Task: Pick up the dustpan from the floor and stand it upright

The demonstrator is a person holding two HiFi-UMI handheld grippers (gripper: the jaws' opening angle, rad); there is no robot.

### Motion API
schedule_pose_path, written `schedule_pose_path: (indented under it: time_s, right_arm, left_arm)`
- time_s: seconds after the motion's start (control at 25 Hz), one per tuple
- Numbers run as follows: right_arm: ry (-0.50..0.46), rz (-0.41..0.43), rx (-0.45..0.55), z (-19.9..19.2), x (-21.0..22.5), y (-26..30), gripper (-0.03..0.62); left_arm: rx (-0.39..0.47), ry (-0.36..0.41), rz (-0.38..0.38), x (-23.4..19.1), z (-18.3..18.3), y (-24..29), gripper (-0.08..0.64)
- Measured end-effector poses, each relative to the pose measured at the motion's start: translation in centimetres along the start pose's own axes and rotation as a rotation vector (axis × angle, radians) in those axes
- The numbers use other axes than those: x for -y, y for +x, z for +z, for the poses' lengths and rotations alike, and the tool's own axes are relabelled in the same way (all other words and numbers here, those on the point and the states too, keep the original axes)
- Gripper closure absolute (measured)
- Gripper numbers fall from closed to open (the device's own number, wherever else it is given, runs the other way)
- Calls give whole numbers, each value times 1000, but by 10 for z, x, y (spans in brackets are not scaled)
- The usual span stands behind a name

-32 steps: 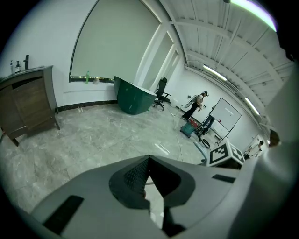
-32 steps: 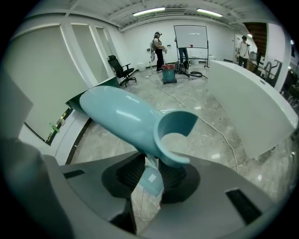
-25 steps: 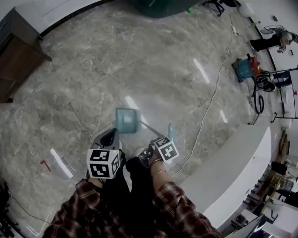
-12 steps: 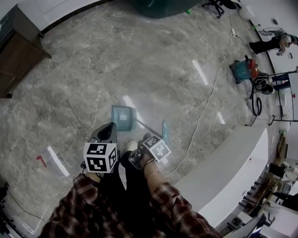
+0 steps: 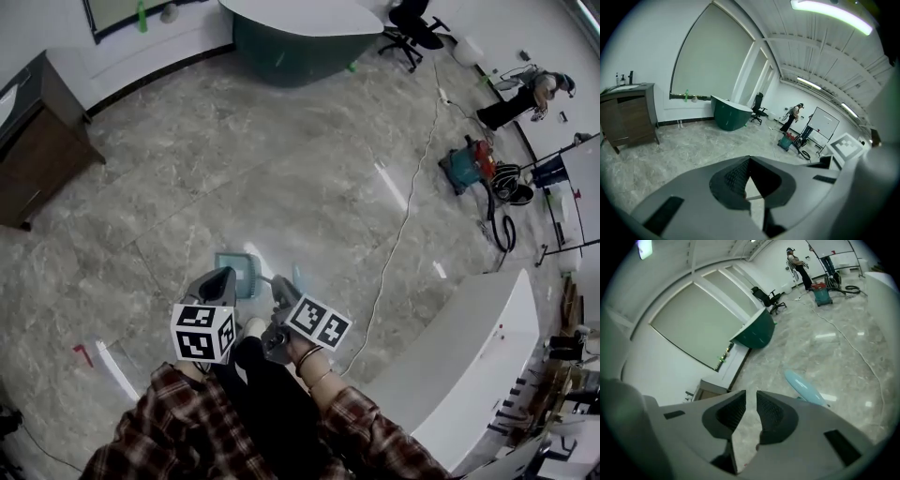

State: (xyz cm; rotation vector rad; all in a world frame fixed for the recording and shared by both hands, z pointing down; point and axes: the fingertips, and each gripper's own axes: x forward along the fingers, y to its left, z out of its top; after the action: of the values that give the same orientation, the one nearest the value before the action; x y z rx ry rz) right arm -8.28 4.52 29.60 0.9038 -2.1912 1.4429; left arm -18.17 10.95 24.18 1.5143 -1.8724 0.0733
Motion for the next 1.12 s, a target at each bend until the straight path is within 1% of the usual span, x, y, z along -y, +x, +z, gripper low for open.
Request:
schedule_pose_path:
  time_s: [0.08,0.24,0.44,0.56,0.64,0.72,0.84,0.92,1.04,1.12]
  right_arm:
    - [-38,78,41,23,-20,-19,512]
    - [-210,196,70,53,-56,-56,554]
    - [-437,296,90,73,-100,-97,577]
    - [-536,337,129,85,-122,-120,580]
    - [-599,351,142,88,-133,-134,580]
    - [-684,351,148,87,-142,-147,580]
    - [-791,315,174,84,-146,-160,580]
    - [-797,307,171,77,-144,-160,580]
    - [-767,313,128,64,-138,-148,580]
    - [-781,308,109,60,-136,-141,581]
  left_arm:
    - [32,3,-12,15,13,-10,560]
    - [93,31,-42,46,42,-30,558]
    - [147,100,-84,73,72,-57,558]
    - [173,130,-103,84,82,-70,558]
    - [184,140,-113,89,83,-78,558]
    - [187,143,-119,96,81,-84,560]
    - [187,148,-132,107,78,-84,558]
    - [185,159,-145,111,77,-81,558]
    - [183,168,-155,111,78,-77,558]
    - [188,171,-155,109,82,-74,558]
